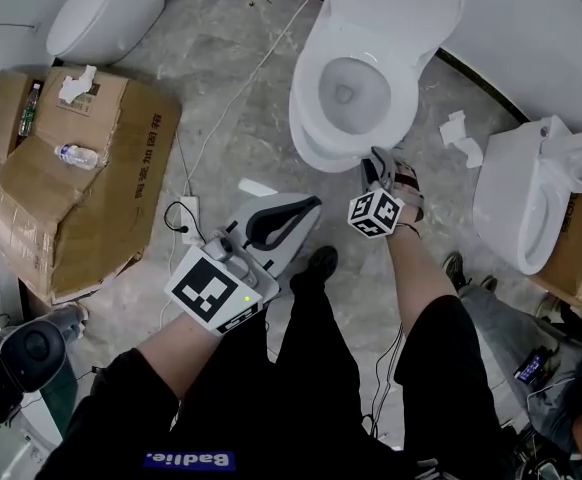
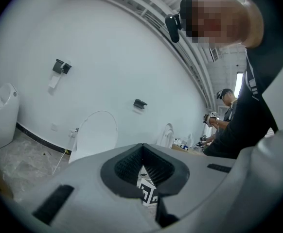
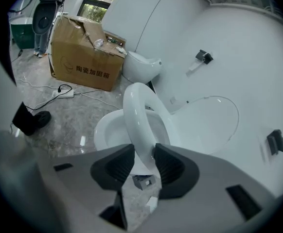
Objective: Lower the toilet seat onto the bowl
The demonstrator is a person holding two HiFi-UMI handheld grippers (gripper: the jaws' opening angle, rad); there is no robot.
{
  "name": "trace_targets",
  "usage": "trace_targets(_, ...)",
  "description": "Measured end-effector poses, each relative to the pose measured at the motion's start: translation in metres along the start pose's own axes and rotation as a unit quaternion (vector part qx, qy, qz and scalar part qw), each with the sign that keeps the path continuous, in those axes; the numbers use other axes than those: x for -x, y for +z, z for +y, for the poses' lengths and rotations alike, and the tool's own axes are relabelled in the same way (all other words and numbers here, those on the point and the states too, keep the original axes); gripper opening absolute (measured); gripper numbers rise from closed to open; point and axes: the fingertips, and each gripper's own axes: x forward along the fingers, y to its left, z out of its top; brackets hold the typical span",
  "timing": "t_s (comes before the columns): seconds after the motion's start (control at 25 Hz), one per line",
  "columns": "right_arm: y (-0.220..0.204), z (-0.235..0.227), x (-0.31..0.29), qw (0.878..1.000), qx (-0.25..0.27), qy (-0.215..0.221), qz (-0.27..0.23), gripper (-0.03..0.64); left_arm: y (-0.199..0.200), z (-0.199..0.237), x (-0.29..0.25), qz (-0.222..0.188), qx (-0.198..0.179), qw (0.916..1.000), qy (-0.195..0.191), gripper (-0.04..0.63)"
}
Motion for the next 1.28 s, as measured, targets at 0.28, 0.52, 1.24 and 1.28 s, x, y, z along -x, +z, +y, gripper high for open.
trace_targets(0.28,-0.013,0.036,-0.020,0.999,0.029,0.019,0.007,0.137,-0.025,0.008,-0.005,0.006,0.001,1.0000,-0.006,0.015)
trace_targets(0.52,-0.026,0.069,-0.038,0.997,0.059,0.046,0.017,0.138,-0.036,0.016,-0.009,0.009,-0.004,0.9999,-0.004,0.015)
trace_targets(1.24,-0.052,0.127,-0.085,0.992,0.058,0.097,0.046,0.117,-0.072,0.052,-0.017,0.025,-0.008,0.9995,0.016,0.015)
trace_targets(1.28,-0.053,0.128,-0.087,0.992,0.058,0.099,0.047,0.117,-0.071,0.053,-0.018,0.025,-0.007,0.9995,0.016,0.015)
